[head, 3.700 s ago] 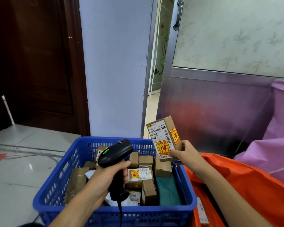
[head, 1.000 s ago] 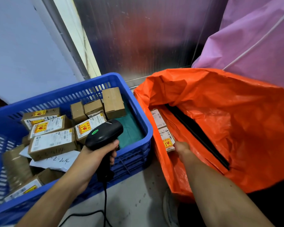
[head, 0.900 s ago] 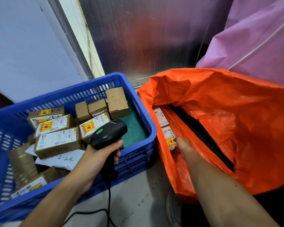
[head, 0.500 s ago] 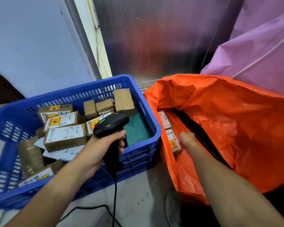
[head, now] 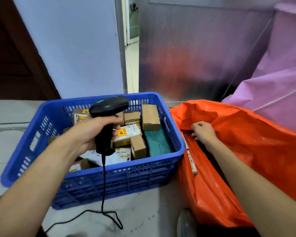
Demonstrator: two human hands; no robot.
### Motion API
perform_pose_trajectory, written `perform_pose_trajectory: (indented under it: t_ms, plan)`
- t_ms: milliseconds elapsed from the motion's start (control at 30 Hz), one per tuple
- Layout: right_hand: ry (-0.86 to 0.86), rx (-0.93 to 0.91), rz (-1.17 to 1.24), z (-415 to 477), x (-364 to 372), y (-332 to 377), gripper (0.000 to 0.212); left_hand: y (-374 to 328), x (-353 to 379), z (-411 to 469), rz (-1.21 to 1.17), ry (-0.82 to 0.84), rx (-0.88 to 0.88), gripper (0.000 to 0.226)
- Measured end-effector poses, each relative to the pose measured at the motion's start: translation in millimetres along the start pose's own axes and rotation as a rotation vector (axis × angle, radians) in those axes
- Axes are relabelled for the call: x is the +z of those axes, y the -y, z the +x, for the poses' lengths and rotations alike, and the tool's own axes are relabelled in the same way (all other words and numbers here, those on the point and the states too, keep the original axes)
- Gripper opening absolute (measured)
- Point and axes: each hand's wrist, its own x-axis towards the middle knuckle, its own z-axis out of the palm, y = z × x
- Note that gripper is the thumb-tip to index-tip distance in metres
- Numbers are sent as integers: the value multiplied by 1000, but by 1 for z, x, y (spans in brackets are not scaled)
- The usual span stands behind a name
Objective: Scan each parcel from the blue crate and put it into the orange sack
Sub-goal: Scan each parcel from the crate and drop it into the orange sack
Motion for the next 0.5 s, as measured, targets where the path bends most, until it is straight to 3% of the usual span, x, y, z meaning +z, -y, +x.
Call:
perform_pose_trajectory:
  t_ms: [133,267,500]
  plan:
    - [22,-133,-174,-31,13,47,20,-12,-32,-4,-12,-64,115,8]
    - [150,-276,-420,-50,40,71,17,-18,-57,-3,-25,-73,164,10]
    - [307,-497,-752,-68,100,71,15,-11,-63,6,21,-100,184,6]
